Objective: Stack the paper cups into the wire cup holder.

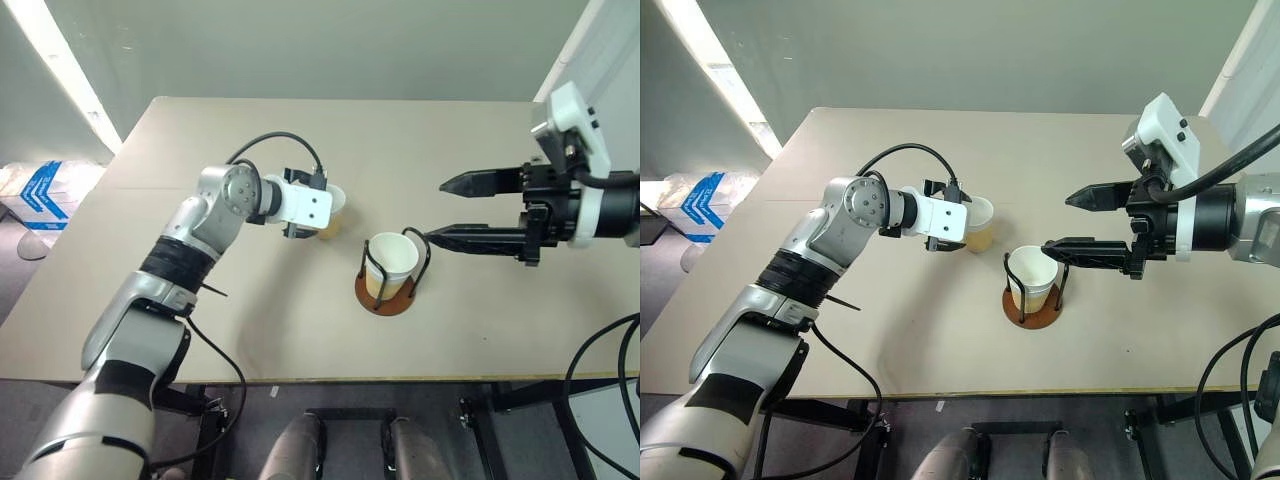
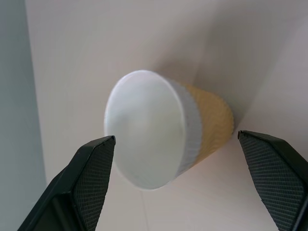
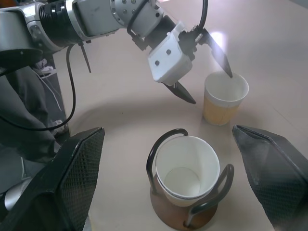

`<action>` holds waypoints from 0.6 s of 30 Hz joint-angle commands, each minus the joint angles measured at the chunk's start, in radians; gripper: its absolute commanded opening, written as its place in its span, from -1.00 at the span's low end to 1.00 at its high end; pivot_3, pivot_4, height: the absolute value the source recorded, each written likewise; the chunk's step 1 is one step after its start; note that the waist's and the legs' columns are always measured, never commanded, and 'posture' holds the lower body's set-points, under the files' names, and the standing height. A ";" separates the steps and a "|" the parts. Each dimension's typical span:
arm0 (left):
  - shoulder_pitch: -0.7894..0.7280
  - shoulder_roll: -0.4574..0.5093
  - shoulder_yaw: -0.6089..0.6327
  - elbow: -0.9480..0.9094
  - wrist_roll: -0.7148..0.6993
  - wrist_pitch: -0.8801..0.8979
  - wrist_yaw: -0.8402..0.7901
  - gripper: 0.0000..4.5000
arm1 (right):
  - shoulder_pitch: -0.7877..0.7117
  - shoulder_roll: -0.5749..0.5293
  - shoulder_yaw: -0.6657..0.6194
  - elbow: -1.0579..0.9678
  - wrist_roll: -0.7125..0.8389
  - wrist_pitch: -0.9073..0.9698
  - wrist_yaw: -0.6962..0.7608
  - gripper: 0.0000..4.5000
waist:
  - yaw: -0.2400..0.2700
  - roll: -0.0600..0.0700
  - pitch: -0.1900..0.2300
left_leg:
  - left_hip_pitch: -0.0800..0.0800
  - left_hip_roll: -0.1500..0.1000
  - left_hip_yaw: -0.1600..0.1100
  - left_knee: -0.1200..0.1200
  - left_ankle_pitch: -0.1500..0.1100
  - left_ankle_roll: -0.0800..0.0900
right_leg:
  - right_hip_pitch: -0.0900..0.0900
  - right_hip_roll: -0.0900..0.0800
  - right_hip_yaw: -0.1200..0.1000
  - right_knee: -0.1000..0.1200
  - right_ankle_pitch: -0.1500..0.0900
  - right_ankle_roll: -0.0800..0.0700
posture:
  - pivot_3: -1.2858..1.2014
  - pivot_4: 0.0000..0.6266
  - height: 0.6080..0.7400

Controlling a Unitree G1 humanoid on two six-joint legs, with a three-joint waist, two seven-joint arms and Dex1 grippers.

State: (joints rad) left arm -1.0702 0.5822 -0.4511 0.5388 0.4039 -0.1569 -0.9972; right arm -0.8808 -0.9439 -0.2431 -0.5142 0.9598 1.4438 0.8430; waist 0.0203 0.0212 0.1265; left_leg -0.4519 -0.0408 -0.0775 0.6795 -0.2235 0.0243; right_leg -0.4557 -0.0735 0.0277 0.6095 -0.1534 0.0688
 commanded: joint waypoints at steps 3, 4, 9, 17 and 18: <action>-0.066 -0.037 -0.009 0.088 0.028 -0.068 0.020 0.43 | 0.018 -0.013 -0.047 -0.018 0.038 -0.041 -0.037 1.00 | 0.001 0.000 0.000 | 0.000 0.000 0.000 0.000 0.000 0.000 | 0.000 0.000 0.000 0.000 0.001 0.002 | 0.03 -0.52 1.00; -0.074 -0.042 -0.010 0.106 0.033 -0.077 0.024 0.27 | 0.023 -0.014 -0.048 -0.018 0.041 -0.047 -0.042 1.00 | 0.001 0.000 0.000 | 0.000 0.000 0.000 0.000 0.000 0.000 | 0.000 0.000 0.000 0.000 0.002 0.003 | 0.03 -0.52 1.00; -0.108 -0.059 -0.028 0.191 0.046 -0.145 0.019 -0.50 | 0.047 -0.010 -0.052 -0.028 0.056 -0.088 -0.070 1.00 | 0.001 0.000 0.000 | 0.000 0.000 0.000 0.001 0.000 0.000 | 0.000 0.000 0.000 0.000 0.003 0.005 | 0.03 -0.52 1.00; -0.138 -0.069 0.008 0.212 -0.035 -0.189 -0.081 -0.99 | 0.090 0.033 -0.088 -0.041 0.102 -0.159 -0.148 1.00 | 0.002 0.000 0.000 | -0.001 0.000 0.001 0.002 0.000 0.001 | 0.000 0.000 0.000 0.000 0.004 0.006 | 0.03 -0.52 1.00; -0.136 -0.068 0.014 0.198 -0.055 -0.187 -0.107 -0.99 | 0.099 0.040 -0.094 -0.046 0.110 -0.167 -0.161 1.00 | 0.002 0.000 0.000 | -0.001 0.000 0.001 0.001 0.000 0.001 | 0.000 0.000 0.000 0.000 0.004 0.006 | 0.03 -0.52 1.00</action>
State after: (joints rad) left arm -1.1759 0.5100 -0.4755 0.7814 0.3955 -0.3329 -1.0602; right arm -0.7831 -0.9093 -0.2799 -0.5286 1.0431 1.3091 0.7127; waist 0.0226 0.0212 0.1265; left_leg -0.4528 -0.0409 -0.0767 0.6810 -0.2239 0.0251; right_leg -0.4558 -0.0734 0.0280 0.6094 -0.1497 0.0753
